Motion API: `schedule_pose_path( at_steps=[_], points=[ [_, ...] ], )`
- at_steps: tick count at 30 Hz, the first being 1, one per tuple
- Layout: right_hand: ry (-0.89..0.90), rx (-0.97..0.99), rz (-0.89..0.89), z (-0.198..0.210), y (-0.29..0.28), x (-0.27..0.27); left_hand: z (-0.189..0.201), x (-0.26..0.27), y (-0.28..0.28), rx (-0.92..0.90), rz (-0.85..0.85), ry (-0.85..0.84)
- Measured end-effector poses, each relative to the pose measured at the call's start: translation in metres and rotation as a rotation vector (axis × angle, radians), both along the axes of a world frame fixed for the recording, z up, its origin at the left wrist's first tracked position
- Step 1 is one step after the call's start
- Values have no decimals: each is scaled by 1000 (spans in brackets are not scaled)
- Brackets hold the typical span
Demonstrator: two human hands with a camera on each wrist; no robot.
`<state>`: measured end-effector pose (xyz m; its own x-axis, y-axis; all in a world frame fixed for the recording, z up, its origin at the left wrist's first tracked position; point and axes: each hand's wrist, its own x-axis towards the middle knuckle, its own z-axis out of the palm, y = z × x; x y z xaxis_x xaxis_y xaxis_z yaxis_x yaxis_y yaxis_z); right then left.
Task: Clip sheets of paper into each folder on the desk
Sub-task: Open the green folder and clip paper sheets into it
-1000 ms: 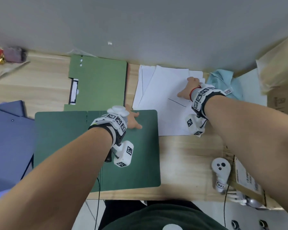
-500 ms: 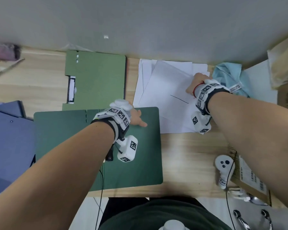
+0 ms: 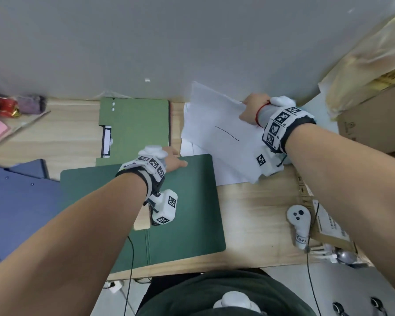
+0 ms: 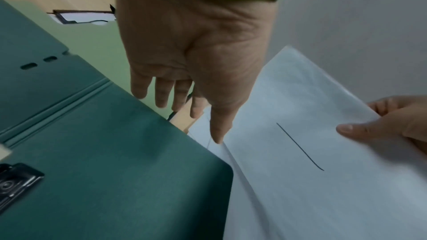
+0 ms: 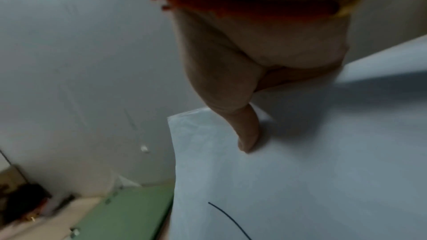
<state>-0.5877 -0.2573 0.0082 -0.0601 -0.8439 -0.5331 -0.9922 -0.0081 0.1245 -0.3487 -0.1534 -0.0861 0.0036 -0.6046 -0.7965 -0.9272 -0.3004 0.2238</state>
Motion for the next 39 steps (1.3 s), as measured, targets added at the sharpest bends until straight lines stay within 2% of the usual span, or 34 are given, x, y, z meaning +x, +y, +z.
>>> schedule_pose_path(
  at_steps=[4, 8, 9, 11, 13, 15, 17, 20, 26, 32, 35, 39],
  points=[
    [-401, -77, -196, 27, 28, 20, 5, 21, 11, -106, 244, 117],
    [-947, -84, -422, 18, 78, 40, 25, 50, 34, -263, 567, 359],
    [-1057, -75, -469, 10, 91, 45, 43, 57, 41, -302, 636, 424],
    [-1187, -73, -548, -2, 114, 57, 62, 71, 53, -351, 730, 527],
    [-1271, -83, -590, -9, 134, 72, 70, 85, 63, -413, 765, 530],
    [-1318, -97, -630, -14, 152, 85, 78, 94, 76, -539, 746, 497],
    [-1318, -129, -666, -18, 163, 94, 86, 97, 88, -578, 704, 534],
    [-1320, -185, -691, -18, 170, 101, 90, 102, 97, -614, 722, 566],
    [-1295, -175, -671, -6, 175, 100, 107, 104, 105, -644, 694, 663],
    [-1306, -169, -687, 3, 169, 90, 109, 94, 104, -666, 615, 490],
    [-1323, -176, -695, 6, 166, 86, 107, 88, 102, -645, 624, 496],
    [-1255, -108, -665, -14, 167, 73, 100, 74, 106, -593, 584, 407]
  ],
)
